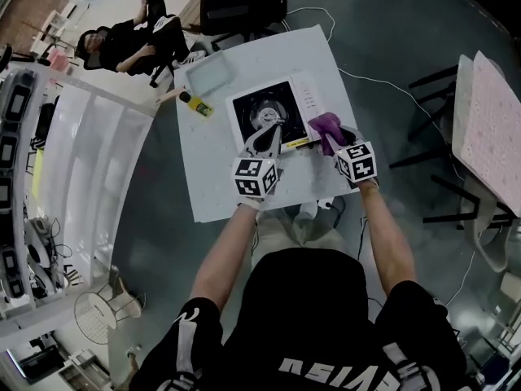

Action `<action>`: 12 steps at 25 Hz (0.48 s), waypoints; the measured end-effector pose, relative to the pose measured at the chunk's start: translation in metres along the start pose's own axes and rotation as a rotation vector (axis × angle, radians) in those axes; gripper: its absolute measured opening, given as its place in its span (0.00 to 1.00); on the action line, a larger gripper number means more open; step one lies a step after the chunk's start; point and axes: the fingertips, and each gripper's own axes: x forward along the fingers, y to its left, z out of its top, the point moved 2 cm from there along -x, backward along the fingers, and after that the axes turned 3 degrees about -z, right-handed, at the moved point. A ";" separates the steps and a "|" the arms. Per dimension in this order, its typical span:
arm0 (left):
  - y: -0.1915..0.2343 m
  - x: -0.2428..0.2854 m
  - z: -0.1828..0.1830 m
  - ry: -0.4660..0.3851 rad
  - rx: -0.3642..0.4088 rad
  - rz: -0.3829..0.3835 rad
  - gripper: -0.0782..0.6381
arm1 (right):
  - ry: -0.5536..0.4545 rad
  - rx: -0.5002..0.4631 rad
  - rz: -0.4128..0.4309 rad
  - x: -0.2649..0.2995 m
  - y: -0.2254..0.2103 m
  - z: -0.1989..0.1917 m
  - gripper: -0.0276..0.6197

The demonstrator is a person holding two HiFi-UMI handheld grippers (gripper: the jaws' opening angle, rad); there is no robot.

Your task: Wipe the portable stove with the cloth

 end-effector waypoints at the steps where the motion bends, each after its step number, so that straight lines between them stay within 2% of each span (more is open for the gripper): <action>1: -0.002 0.002 -0.002 -0.001 0.002 0.000 0.12 | 0.016 -0.005 0.003 0.003 -0.001 -0.007 0.22; 7: 0.005 0.012 -0.015 0.015 0.003 0.025 0.12 | 0.105 -0.022 0.009 0.029 0.003 -0.034 0.22; 12: 0.014 0.013 -0.024 0.027 -0.010 0.023 0.12 | 0.163 -0.022 0.004 0.047 0.003 -0.037 0.22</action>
